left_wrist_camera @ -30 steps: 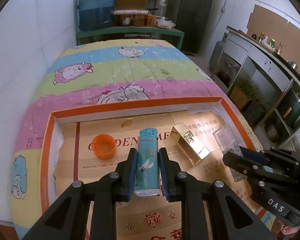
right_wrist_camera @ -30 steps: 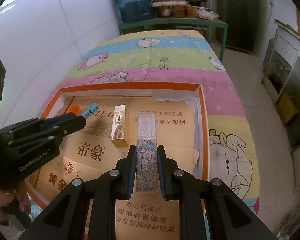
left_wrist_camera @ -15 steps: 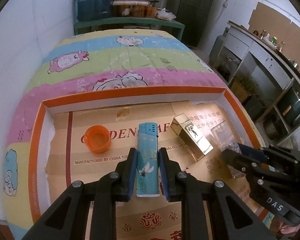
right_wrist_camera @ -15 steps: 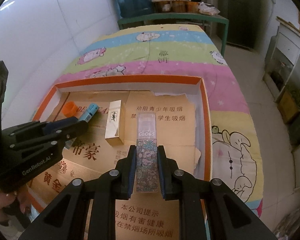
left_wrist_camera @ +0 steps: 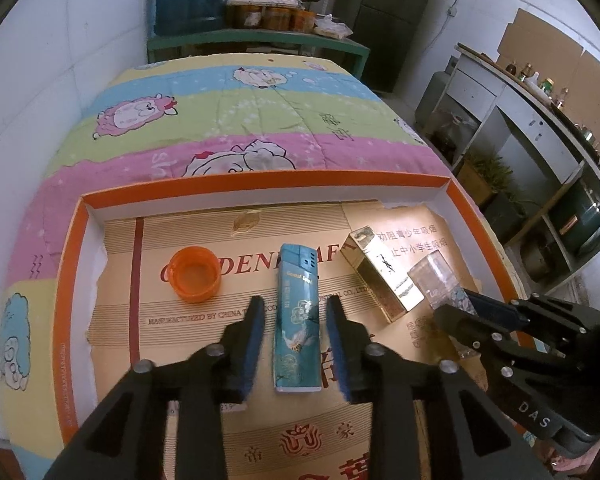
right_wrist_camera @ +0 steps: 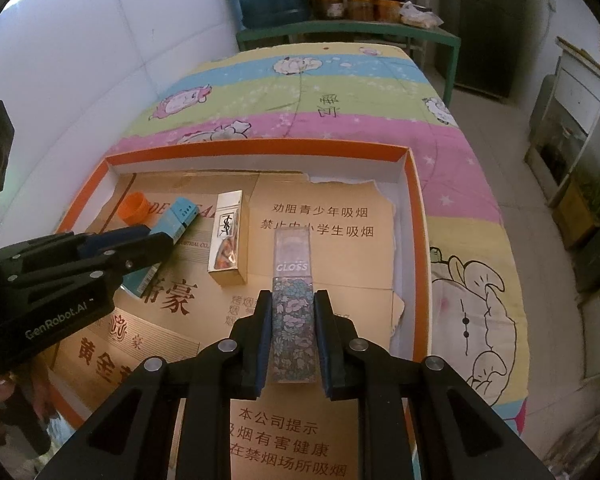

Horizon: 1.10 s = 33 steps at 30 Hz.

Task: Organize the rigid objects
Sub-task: 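Open both tools to release the lighter and gloss tube into the tray, then withdraw both tools from the tray toward the items on the quilt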

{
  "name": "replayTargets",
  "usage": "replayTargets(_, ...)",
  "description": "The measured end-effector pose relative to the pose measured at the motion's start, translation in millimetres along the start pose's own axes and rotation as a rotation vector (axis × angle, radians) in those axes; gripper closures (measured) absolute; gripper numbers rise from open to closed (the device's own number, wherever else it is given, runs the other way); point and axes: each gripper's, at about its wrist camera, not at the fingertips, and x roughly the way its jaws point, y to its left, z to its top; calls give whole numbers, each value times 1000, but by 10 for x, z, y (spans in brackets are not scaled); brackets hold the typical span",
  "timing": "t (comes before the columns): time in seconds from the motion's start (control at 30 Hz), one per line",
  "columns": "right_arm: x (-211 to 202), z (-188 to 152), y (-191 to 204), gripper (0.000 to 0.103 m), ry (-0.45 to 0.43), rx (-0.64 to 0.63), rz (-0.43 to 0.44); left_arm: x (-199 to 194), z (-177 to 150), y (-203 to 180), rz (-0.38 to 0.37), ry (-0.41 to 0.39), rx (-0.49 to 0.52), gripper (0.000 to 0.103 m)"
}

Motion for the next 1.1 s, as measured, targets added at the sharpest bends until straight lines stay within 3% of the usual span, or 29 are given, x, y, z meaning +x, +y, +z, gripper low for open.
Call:
replayTargets(0.03,-1,0,1,79,0,0,-2,-9,1,0,3,-3,0,60)
replayTargets(0.17,-25,-12,-9,73,-5,4,-20,-47,-15,-5,5,-5,0,58)
replayTargets(0.27,-85,-23,-30,59,-15,14,-32,-105,-26,-14,4,-18,1,58)
replayTargets(1.1,-625,-173,195,59,-73,3,-41,-773,-178,-90,2,-115,17,58)
